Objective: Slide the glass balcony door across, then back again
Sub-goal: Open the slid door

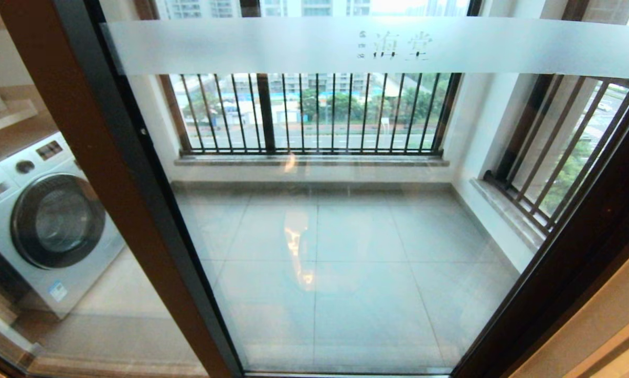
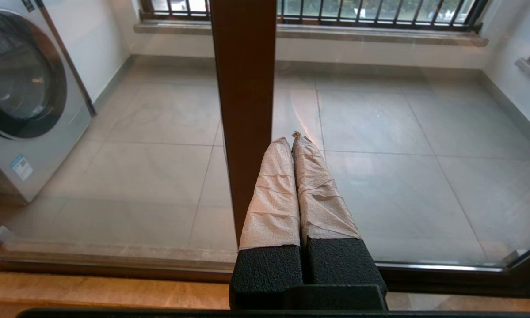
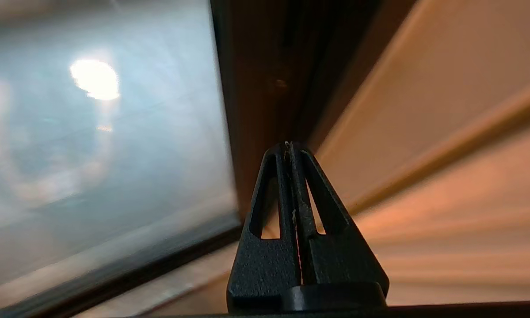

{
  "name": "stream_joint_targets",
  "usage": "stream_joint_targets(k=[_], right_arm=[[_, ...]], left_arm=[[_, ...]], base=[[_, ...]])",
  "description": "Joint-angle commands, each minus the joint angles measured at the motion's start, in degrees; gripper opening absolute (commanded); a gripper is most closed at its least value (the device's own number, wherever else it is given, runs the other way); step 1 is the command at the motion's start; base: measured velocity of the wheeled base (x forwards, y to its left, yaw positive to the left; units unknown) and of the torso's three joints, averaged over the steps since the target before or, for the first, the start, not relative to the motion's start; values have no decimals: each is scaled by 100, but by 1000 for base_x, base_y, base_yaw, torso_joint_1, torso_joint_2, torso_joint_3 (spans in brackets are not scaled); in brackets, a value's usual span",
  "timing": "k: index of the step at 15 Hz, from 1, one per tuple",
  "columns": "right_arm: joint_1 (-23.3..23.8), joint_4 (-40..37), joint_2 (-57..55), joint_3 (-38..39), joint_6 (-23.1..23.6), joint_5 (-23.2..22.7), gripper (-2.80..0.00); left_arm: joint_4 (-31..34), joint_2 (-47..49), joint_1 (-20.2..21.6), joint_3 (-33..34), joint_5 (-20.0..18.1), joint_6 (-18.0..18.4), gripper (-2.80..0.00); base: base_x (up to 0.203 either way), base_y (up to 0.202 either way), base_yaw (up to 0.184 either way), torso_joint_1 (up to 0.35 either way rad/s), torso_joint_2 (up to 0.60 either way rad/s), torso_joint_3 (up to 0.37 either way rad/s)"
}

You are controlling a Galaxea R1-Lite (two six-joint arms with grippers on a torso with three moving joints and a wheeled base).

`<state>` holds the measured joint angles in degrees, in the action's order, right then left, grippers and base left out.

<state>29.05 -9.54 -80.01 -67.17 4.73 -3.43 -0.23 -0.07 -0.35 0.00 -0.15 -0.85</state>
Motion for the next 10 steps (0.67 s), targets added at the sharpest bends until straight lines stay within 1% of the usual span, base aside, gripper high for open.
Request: stream_joint_targets(k=[1,3,5,6,7,10], right_arm=[[403,15,-141,-243,9,-650,-280],[426,-138,-81,-356,25,-698,-280],[502,-170,-32,26,36,-836,-280],[632,-122,-112,289,46,-1060,-280],[706,-35,-288,409,43,-1273,-280],[864,539,-683,220,-31,-1352,-280]], left_arm=[[-3,7,0,0,-3,-3,-280],[-3,7,0,0,-3,-3,-280],[-3,7,0,0,-3,-3,-280],[-3,7,0,0,-3,-3,-280],[-3,7,0,0,-3,-3,-280],[-3,7,0,0,-3,-3,-280]], base=[[0,0,0,0,0,0],[0,0,0,0,0,0],[0,0,0,0,0,0],[0,0,0,0,0,0],[0,0,0,0,0,0],[0,0,0,0,0,0]])
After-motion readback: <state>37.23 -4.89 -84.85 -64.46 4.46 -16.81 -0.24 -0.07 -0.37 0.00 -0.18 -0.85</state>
